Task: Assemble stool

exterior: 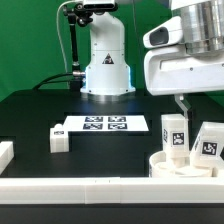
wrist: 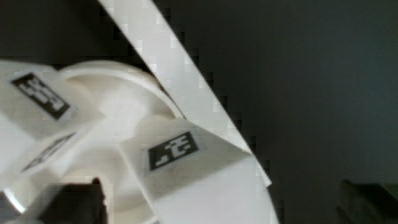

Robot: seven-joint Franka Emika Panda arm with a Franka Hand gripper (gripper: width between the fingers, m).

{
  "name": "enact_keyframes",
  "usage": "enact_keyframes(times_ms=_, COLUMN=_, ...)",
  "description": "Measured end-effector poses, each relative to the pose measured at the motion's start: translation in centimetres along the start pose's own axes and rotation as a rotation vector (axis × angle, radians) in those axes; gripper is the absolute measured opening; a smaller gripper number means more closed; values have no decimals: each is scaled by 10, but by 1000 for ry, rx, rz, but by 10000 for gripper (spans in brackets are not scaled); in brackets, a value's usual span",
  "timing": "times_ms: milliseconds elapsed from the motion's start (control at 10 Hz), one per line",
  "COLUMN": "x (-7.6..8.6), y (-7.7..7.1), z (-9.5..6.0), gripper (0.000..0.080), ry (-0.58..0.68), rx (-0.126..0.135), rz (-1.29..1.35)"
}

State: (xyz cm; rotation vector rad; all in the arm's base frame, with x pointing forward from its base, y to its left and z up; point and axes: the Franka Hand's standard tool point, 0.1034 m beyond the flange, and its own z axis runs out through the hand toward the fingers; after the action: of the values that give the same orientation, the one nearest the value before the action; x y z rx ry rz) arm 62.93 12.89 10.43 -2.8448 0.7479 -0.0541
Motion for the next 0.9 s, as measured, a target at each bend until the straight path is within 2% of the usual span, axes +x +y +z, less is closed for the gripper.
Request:
enact_keyframes(times_ms=200, x=1, y=1, z=0, gripper=649, ry=1, rx=-1, rz=-122)
enact_keyframes(times_ms=400, x=-1, y=0, z=2, gripper=649, ry=10, rx=-35, rz=-365)
enact_keyframes(times_ms=700, x=0, y=3, z=5, gripper=649, ry=8, rx=-68, rz=-693)
enact_keyframes(times_ms=900, x=1, y=5, z=5, gripper=649, ry=4, rx=-70, rz=-803)
